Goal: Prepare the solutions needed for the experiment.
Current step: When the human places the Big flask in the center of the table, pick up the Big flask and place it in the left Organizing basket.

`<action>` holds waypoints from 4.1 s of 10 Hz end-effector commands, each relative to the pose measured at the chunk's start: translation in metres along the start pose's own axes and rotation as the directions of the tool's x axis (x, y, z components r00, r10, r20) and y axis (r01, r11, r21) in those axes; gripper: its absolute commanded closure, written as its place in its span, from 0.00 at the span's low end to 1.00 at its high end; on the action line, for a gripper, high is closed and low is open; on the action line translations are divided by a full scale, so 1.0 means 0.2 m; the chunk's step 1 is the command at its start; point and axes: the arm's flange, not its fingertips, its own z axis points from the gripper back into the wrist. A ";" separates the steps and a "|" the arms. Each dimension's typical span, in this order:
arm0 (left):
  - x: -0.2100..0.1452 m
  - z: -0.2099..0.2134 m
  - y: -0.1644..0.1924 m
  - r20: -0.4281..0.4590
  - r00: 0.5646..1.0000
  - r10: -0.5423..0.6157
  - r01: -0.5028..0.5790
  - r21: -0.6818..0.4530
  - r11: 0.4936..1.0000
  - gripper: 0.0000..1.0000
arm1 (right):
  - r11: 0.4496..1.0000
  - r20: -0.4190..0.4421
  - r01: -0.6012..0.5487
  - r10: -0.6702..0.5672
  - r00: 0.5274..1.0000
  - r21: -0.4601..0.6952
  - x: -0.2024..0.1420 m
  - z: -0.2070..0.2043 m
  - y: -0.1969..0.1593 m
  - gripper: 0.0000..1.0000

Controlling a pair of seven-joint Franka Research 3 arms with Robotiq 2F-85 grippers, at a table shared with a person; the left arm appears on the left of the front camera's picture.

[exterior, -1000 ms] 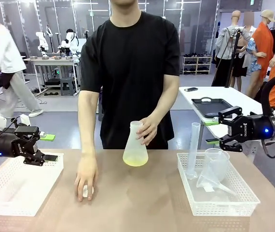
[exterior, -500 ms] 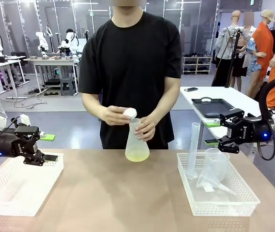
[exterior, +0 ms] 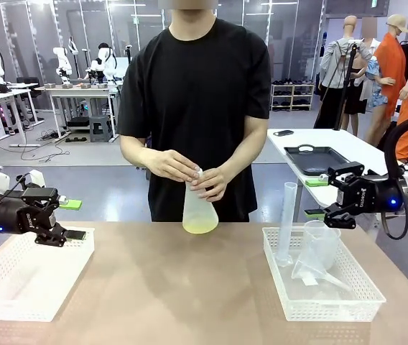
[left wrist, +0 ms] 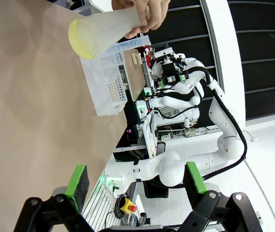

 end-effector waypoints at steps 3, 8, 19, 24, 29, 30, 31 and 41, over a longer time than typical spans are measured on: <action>0.00 0.00 -0.01 0.001 1.000 -0.013 0.013 -0.006 1.000 0.00 | 1.000 -0.002 -0.002 0.002 1.000 0.004 0.00 0.01 0.00 0.16; 0.00 0.00 -0.01 0.001 1.000 -0.013 0.013 -0.006 1.000 0.00 | 1.000 -0.002 -0.002 0.002 1.000 0.004 0.00 0.01 0.00 0.16; 0.00 0.00 -0.01 0.001 1.000 -0.013 0.013 -0.006 1.000 0.00 | 1.000 -0.002 -0.002 0.002 1.000 0.004 0.00 0.01 0.00 0.16; 0.00 0.00 -0.01 0.001 1.000 -0.013 0.013 -0.006 1.000 0.00 | 1.000 -0.002 -0.002 0.002 1.000 0.004 0.00 0.01 0.00 0.16; 0.00 0.00 -0.01 0.001 1.000 -0.013 0.013 -0.006 1.000 0.00 | 1.000 -0.002 -0.002 0.002 1.000 0.004 0.00 0.01 0.00 0.16; 0.00 0.00 -0.01 0.001 1.000 -0.013 0.013 -0.006 1.000 0.00 | 1.000 -0.002 -0.002 0.002 1.000 0.004 0.00 0.01 0.00 0.16; 0.00 0.00 -0.01 0.001 1.000 -0.013 0.013 -0.006 1.000 0.00 | 1.000 -0.002 -0.002 0.002 1.000 0.004 0.00 0.01 0.00 0.16; 0.00 0.00 -0.01 0.001 1.000 -0.013 0.013 -0.006 1.000 0.00 | 1.000 -0.002 -0.002 0.002 1.000 0.004 0.00 0.01 0.00 0.16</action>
